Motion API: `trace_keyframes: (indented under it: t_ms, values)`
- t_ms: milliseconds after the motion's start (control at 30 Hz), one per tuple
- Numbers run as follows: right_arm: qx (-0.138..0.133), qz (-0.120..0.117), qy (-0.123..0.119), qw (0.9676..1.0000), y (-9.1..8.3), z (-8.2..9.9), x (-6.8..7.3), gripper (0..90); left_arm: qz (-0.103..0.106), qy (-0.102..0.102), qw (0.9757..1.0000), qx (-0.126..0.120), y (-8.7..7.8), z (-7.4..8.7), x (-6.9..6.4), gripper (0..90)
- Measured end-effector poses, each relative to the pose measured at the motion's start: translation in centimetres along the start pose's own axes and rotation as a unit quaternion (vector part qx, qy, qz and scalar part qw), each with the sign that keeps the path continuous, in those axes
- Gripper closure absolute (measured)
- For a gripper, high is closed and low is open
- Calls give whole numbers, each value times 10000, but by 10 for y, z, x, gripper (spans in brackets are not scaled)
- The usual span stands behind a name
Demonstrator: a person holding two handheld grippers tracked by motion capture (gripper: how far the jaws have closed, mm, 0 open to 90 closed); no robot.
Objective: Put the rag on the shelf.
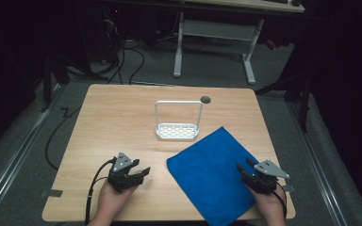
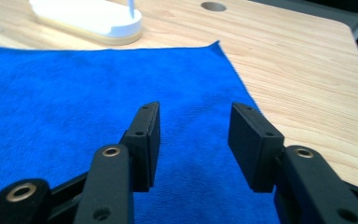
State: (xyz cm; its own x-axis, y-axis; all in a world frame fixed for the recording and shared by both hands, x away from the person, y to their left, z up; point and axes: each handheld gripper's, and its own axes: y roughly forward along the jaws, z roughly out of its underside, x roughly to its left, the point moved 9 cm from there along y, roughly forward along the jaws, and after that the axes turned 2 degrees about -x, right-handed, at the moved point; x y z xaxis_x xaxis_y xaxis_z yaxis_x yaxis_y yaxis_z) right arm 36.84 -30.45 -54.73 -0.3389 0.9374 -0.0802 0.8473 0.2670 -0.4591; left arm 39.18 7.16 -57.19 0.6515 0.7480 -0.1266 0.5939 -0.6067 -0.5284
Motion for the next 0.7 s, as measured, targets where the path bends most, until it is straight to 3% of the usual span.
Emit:
trace_keyframes:
  t_ms: [67, 133, 400, 600, 700]
  values:
    - [-20, -21, 102, 9999, 0, 0, -2, 531, 15, 5, 10000, 2, 1, 0, -1, 434]
    - [-15, 31, 10, 10000, 0, -1, -4, 528, 47, 34, 10000, 0, 3, -1, -3, 434]
    - [13, 70, 68, 10000, -2, -3, -7, 478, 132, 118, 9998, -14, 3, -3, -10, 439]
    - [48, 49, 29, 10000, -2, -2, -6, 481, 336, 209, 9992, 74, 10, -6, -26, 432]
    - [92, 11, 35, 10000, -2, 0, -6, 497, 501, 286, 9983, 94, 16, -8, -42, 453]
